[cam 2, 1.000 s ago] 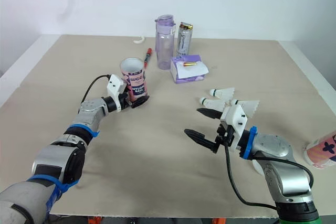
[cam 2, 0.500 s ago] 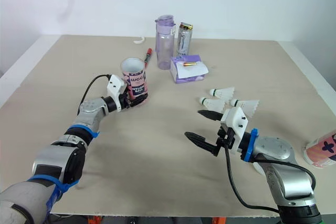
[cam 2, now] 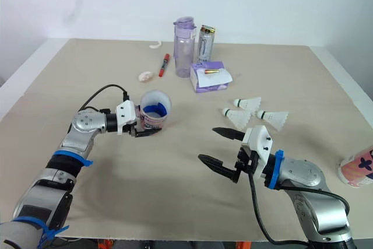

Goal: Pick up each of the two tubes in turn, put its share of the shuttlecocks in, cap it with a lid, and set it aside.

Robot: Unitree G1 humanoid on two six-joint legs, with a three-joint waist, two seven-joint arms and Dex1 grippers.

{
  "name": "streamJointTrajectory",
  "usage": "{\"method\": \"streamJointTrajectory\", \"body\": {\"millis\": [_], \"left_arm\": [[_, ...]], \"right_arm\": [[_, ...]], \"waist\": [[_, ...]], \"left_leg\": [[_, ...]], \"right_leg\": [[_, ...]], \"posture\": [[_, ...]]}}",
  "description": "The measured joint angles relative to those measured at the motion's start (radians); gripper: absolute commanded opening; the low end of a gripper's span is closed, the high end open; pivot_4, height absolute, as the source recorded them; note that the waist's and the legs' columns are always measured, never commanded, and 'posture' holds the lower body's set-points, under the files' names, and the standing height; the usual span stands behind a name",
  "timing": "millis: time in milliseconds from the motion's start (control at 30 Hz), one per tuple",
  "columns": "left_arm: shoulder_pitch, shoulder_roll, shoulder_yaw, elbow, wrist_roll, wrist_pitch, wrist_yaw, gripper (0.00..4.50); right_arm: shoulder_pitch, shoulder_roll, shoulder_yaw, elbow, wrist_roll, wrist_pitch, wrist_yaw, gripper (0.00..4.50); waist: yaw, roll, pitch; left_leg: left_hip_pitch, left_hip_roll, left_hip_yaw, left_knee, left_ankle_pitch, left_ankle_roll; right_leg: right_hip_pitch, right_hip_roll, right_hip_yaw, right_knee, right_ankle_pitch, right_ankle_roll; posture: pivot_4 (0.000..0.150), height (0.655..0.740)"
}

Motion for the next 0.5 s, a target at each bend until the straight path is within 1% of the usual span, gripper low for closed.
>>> {"method": "streamJointTrajectory", "body": {"millis": [33,100,167,367,500], "left_arm": [[-0.001,0.011,-0.029,-0.058,0.013,0.057,-0.018,3.59],[-0.008,0.014,-0.038,-0.072,0.015,0.084,-0.023,3.59],[-0.039,0.025,-0.082,-0.134,0.027,0.204,-0.040,3.59],[-0.082,0.032,-0.130,-0.174,0.061,0.313,-0.048,3.59],[-0.099,0.043,-0.157,-0.195,0.078,0.330,-0.048,3.59]], "right_arm": [[0.017,0.000,0.002,-0.006,0.000,-0.001,0.006,4.50],[0.017,0.000,0.003,-0.007,0.000,-0.001,0.008,4.50],[0.025,0.001,0.010,-0.017,0.000,-0.006,0.011,4.50],[0.008,0.008,0.022,-0.013,-0.003,-0.017,0.014,4.50],[-0.002,0.021,0.023,-0.003,-0.001,-0.021,0.007,4.50]], "waist": [[0.000,0.000,0.000],[0.000,0.000,0.000],[0.000,0.000,0.000],[0.001,0.000,0.000],[0.001,0.001,0.000]], "left_leg": [[0.000,0.000,0.000,0.000,0.000,0.000],[0.000,0.000,0.000,0.000,0.000,0.000],[0.000,0.000,0.000,0.000,0.001,0.001],[0.000,0.000,0.000,0.000,0.001,0.001],[0.000,0.000,0.000,0.000,0.001,0.001]], "right_leg": [[0.000,0.000,0.000,0.000,0.000,0.000],[0.000,0.000,0.000,0.000,0.000,0.000],[0.000,0.001,0.000,0.000,0.000,0.000],[0.000,0.001,0.000,0.000,-0.001,-0.001],[0.000,0.001,0.001,0.000,-0.001,-0.001]], "posture": [[0.150,0.7400],[0.150,0.7400],[0.150,0.7400],[0.150,0.7400],[0.150,0.7400]]}}
